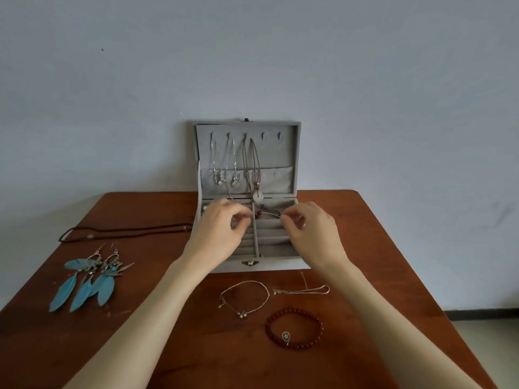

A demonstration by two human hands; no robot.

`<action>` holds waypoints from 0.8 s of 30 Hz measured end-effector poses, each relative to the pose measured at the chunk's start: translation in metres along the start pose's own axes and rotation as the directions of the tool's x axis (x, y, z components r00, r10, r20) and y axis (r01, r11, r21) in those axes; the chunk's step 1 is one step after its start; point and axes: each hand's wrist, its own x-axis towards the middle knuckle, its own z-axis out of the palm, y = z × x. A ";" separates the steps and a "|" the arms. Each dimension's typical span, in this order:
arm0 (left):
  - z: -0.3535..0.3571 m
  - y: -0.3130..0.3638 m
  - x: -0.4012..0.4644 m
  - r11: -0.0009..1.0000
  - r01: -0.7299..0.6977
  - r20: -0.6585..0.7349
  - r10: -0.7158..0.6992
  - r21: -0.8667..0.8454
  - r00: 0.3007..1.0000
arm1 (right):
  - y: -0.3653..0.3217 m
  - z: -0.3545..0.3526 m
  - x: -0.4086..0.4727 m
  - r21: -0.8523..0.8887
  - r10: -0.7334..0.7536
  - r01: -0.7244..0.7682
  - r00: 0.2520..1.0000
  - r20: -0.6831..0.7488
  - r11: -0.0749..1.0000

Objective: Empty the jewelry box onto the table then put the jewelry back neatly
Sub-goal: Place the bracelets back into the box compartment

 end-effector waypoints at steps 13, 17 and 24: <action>-0.002 -0.015 -0.071 0.971 -0.214 -0.100 0.204 -0.103 0.974 | -0.029 0.008 -0.062 -0.172 0.105 -0.049 0.938 0.331 0.984; 0.002 -0.019 -0.072 0.977 -0.188 -0.077 0.181 -0.104 0.981 | -0.032 0.015 -0.057 -0.239 0.167 -0.075 0.905 0.390 0.968; 0.000 -0.019 -0.072 0.975 -0.134 0.029 0.141 -0.179 0.990 | -0.034 0.001 -0.053 -0.057 0.078 -0.059 0.899 0.432 0.997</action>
